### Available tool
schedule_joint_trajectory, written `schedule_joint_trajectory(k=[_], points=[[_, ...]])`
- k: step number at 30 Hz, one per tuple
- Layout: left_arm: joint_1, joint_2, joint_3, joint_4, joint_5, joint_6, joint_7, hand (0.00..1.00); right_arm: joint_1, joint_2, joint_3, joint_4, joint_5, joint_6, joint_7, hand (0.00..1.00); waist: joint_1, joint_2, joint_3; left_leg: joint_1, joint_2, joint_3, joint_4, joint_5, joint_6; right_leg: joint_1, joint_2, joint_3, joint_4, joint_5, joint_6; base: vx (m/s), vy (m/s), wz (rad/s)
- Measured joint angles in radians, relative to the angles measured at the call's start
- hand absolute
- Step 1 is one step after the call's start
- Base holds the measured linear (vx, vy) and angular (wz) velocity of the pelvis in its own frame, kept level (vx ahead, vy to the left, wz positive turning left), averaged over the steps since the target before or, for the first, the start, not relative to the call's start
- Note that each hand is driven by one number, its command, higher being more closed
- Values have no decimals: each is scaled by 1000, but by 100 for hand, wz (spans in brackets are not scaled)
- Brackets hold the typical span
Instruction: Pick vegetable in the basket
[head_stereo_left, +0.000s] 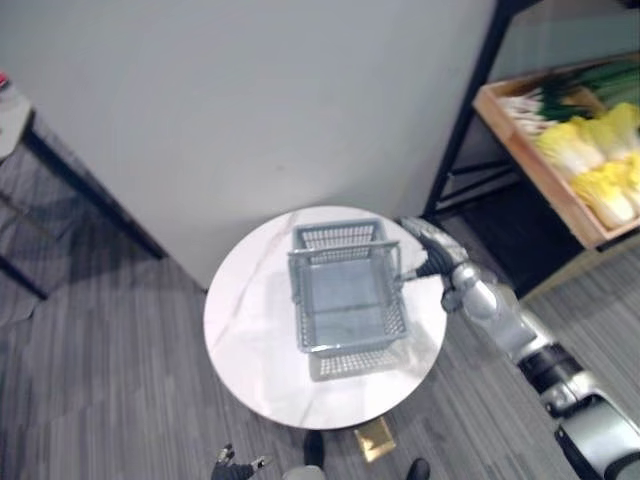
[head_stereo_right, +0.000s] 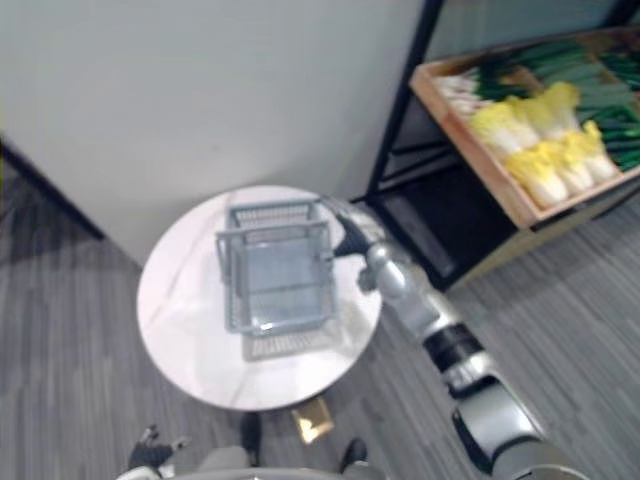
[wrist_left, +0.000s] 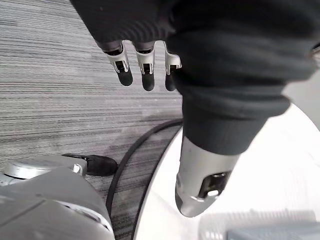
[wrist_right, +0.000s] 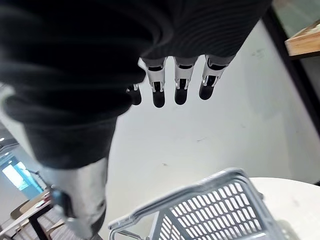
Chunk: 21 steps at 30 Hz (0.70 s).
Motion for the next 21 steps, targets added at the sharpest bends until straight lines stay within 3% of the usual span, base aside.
schedule_joint_trajectory(k=[7, 21], points=[[-25, -5, 0, -3, -37, -1, 3, 0, -204, -11, -1, 71, -48, 36, -27, 0, 29, -6, 62, -41, 3, -39, -2, 19, 5, -26, 1, -20, 11, 1, -1, -43, 6, 14], [-78, -9, -11, -41, -76, -11, 15, 0, -366, -5, -6, 301, -59, 85, -46, 0, 39, -7, 144, -108, 5, -95, 0, 50, 3, -66, 3, -61, 23, 2, -3, -20, -4, 10]])
